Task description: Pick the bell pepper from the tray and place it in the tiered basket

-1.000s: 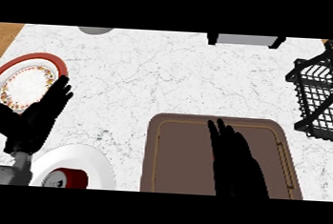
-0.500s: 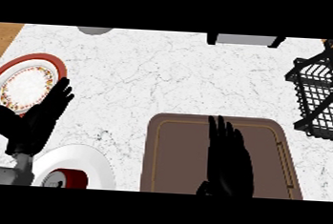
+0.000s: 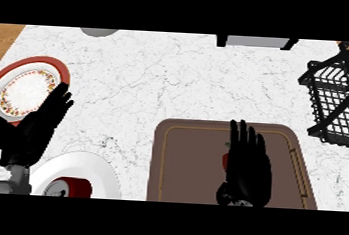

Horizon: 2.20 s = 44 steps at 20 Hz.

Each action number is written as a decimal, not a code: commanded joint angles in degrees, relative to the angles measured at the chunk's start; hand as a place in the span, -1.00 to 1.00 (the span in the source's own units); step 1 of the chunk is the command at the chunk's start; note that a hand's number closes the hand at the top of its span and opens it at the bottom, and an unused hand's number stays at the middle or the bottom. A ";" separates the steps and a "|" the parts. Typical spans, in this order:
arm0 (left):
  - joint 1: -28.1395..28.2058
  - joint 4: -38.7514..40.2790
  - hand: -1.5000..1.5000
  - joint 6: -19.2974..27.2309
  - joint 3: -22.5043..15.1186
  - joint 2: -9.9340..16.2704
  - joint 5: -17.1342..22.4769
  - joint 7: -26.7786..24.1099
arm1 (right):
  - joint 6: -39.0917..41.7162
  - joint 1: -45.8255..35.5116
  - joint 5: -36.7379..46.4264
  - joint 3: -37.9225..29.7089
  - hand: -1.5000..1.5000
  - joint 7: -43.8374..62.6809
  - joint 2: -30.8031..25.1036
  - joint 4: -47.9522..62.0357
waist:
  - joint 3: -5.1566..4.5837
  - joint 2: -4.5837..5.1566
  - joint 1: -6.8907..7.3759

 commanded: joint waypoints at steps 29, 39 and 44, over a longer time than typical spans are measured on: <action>1.36 -1.58 0.00 -1.90 4.83 -4.26 -4.08 1.49 | -7.80 3.13 -7.22 -16.75 1.00 -31.37 -27.50 3.88 | 0.86 0.17 -3.73; 2.77 -0.96 0.00 -1.53 5.32 -4.35 -4.19 1.34 | -16.32 -2.63 -32.34 -36.85 1.00 -54.14 -31.97 2.98 | 1.37 -0.81 -5.14; 2.55 -1.42 0.00 -1.54 5.65 -4.35 -3.87 1.28 | -10.54 -3.81 -47.37 -46.44 1.00 -67.15 -36.85 8.03 | 0.97 -0.49 -4.73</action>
